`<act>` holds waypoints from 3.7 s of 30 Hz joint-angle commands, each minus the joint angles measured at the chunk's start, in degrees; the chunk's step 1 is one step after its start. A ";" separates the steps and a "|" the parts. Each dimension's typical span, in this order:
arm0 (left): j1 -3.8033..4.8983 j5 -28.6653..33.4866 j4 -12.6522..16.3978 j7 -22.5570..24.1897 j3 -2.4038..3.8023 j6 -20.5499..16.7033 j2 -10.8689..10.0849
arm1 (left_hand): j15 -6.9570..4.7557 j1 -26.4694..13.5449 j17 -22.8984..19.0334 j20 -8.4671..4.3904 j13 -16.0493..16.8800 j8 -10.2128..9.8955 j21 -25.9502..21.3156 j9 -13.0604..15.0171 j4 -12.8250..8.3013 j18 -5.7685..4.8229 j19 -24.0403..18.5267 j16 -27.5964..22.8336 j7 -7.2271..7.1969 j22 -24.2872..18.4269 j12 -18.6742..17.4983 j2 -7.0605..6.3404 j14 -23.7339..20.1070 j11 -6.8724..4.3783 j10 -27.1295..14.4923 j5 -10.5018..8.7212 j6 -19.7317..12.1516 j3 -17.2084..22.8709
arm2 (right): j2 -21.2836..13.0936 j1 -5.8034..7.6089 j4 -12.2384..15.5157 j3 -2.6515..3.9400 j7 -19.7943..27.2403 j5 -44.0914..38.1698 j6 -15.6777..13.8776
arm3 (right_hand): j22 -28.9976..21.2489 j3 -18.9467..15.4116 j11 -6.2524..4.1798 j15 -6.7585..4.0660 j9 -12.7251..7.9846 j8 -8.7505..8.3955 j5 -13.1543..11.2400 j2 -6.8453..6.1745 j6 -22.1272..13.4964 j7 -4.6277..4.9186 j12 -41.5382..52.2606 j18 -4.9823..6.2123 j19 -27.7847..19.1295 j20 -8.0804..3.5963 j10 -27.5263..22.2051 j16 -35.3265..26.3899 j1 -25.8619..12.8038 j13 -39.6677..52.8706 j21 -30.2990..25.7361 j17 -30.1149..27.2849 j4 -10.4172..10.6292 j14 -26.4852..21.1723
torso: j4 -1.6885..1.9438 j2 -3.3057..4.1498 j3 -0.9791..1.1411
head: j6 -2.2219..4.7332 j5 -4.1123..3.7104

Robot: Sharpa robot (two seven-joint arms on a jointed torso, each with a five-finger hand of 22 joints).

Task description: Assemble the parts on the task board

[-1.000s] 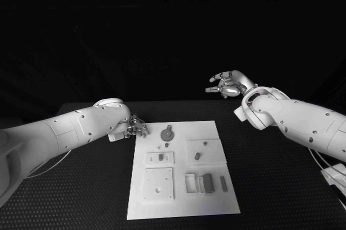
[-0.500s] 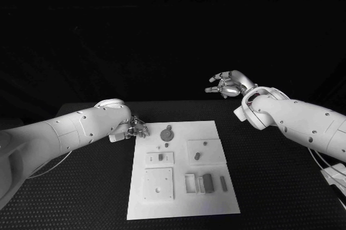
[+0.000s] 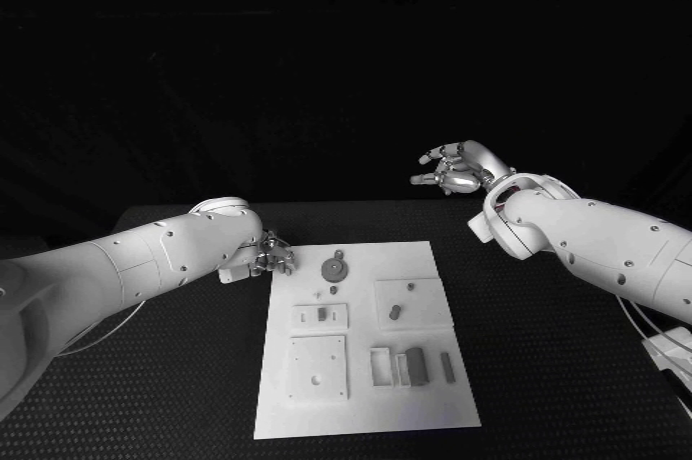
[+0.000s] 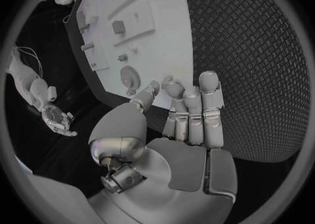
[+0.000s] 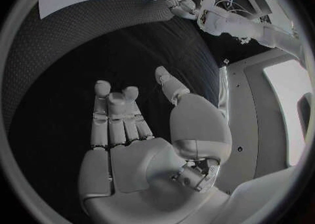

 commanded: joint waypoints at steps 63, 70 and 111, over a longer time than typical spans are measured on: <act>0.00 9.15 27.36 -2.61 0.00 -13.32 -15.56 | -0.81 5.25 -5.25 -0.36 -2.80 0.04 1.20 -0.30 -2.38 2.24 -0.91 3.40 -1.42 1.19 0.65 4.27 -1.45 -1.46 0.33 0.09 7.85 4.35 | -0.61 -1.28 -2.16 -0.01 -0.34 1.87 8.00 | -13.00 -0.35 4.34 9.86 -0.53 3.06 0.00 1.40 -2.67 2.85 -36.23 -5.04 -26.76 9.06 -1.48 -53.81 0.05 -41.70 -31.54 -22.02 -0.48 -7.73 | 0.30 -0.26 0.31 | -0.56 0.36; -0.05 8.91 30.85 -3.76 -0.29 -13.98 -16.54 | -1.15 4.40 -5.83 -0.69 -3.06 -0.03 1.59 -0.38 -2.49 2.25 -0.42 4.28 -1.88 1.21 1.02 4.42 -1.04 -1.91 1.12 0.08 9.19 4.33 | -0.88 -1.64 -1.94 -0.01 -0.62 1.89 8.33 | -12.59 -0.42 4.57 10.01 -0.67 3.07 0.00 1.38 -2.86 2.94 -36.79 -4.99 -26.52 8.99 -1.70 -54.30 0.14 -42.50 -31.53 -21.99 -0.39 -7.88 | 0.24 -0.28 0.31 | -0.87 0.72; -2.11 -2.40 31.59 -5.06 -0.33 -11.61 -14.11 | -1.80 -4.37 -10.89 -1.39 -5.54 0.36 5.39 0.67 -3.23 1.48 1.39 9.45 -3.73 1.33 2.75 5.29 0.48 -3.60 5.16 7.13 14.88 15.24 | -1.14 -1.87 -1.50 -0.01 -0.88 1.89 8.95 | -12.04 -0.57 4.91 10.18 -0.93 3.00 0.00 1.20 -3.33 3.23 -37.45 -5.10 -26.59 8.98 -2.00 -54.92 0.28 -43.62 -31.81 -21.85 -0.32 -8.01 | 0.31 -0.18 0.24 | -2.48 0.39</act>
